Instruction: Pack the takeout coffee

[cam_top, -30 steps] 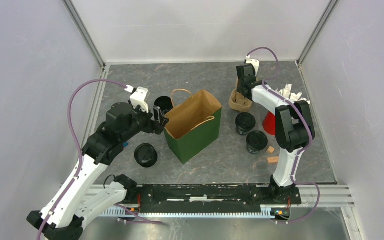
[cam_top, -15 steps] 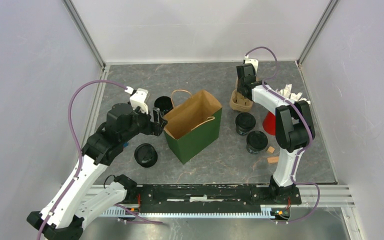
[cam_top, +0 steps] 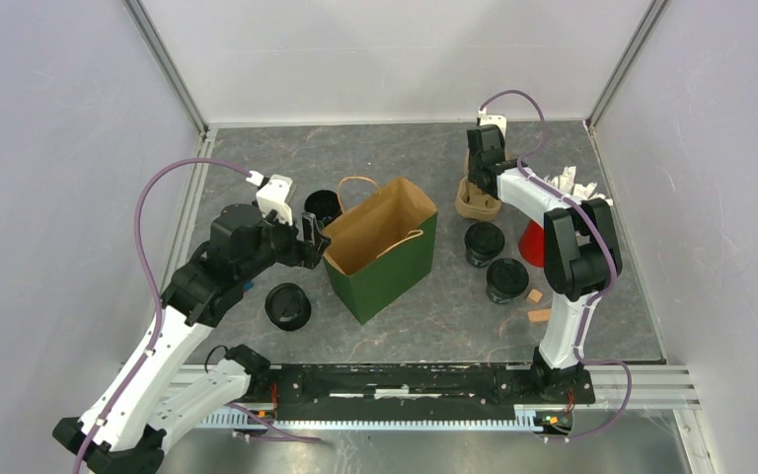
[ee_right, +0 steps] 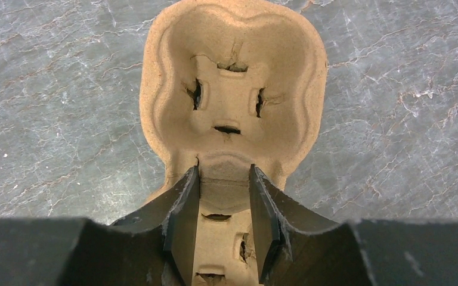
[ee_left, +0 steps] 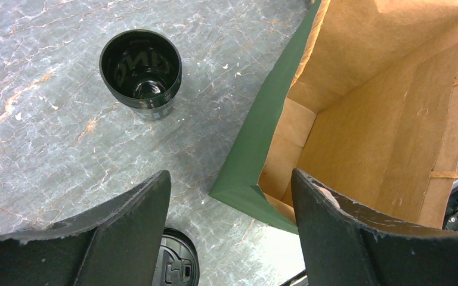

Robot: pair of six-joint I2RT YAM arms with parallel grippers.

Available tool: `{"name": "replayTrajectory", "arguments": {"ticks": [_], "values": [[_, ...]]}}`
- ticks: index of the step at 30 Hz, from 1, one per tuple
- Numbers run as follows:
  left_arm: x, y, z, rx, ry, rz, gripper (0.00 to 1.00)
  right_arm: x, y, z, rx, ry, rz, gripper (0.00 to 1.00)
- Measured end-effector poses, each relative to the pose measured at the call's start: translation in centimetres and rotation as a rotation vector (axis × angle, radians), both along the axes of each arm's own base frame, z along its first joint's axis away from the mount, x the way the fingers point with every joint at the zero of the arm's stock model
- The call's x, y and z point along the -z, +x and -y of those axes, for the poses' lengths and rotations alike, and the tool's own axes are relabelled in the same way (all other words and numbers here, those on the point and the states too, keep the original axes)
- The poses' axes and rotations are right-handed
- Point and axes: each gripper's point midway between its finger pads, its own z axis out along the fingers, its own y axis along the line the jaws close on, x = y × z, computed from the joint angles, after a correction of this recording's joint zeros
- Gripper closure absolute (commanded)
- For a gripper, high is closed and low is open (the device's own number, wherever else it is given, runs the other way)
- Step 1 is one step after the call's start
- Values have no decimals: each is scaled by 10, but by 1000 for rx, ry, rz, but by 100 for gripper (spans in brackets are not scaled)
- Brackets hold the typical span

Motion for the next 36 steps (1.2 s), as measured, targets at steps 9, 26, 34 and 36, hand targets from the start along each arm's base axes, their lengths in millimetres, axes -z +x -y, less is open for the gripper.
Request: {"name": "replayTrajectory", "arguments": {"ticks": [9,26,34,36], "values": [[0,0,0,0,0,0,20,-4,4,-1,-32,-21,15,58],[0,0,0,1,-1,0,19,-6,6,0,-75,-63,10,51],[0,0,0,1,-1,0,20,-5,7,1,-82,-50,7,51],[0,0,0,1,-1,0,20,-4,7,2,-82,-48,6,52]]}}
